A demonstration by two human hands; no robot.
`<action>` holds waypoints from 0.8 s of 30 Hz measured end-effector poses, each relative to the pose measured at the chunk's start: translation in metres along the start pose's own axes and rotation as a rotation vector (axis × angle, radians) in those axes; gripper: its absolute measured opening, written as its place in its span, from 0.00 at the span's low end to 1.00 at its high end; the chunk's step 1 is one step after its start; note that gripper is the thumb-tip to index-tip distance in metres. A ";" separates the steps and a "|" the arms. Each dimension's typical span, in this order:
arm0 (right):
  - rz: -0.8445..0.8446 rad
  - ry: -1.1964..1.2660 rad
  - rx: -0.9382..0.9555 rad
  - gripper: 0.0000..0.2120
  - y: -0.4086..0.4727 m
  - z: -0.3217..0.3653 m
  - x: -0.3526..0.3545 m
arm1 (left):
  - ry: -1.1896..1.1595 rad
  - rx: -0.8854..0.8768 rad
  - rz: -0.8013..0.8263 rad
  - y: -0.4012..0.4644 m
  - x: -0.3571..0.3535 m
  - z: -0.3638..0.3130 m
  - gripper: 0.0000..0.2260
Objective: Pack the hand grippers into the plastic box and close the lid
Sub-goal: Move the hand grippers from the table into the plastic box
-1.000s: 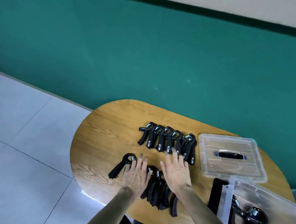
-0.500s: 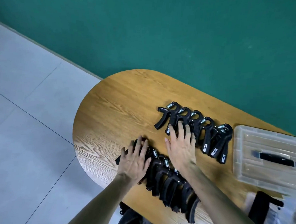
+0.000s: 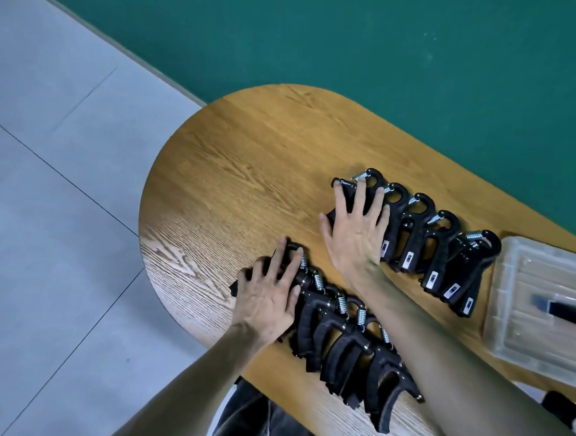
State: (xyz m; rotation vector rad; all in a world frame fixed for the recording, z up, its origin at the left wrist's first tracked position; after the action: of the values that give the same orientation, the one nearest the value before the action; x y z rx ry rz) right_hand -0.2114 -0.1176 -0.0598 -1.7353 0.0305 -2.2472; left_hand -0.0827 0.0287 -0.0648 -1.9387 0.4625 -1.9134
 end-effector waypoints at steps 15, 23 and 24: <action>-0.015 0.082 -0.205 0.39 0.026 0.025 -0.014 | -0.038 -0.018 -0.002 0.018 0.002 0.007 0.36; -0.013 0.072 -0.155 0.36 0.030 0.023 -0.018 | -0.022 -0.063 0.024 0.020 0.005 0.019 0.37; -0.016 0.076 -0.155 0.36 0.031 0.023 -0.018 | -0.021 -0.067 0.027 0.019 0.005 0.020 0.37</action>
State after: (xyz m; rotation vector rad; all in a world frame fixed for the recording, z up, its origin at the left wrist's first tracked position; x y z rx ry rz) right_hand -0.1789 -0.1388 -0.0764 -1.7295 0.2132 -2.3772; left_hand -0.0620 0.0098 -0.0695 -1.9820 0.5503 -1.8815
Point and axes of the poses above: each hand's wrist, its own y-axis towards the middle knuckle, its own x-axis out of the back of the hand, z = x × y, the point moved 1 cm from there along y, towards the middle knuckle, and after that the axes turned 11 degrees about y, right-handed, at the moved point
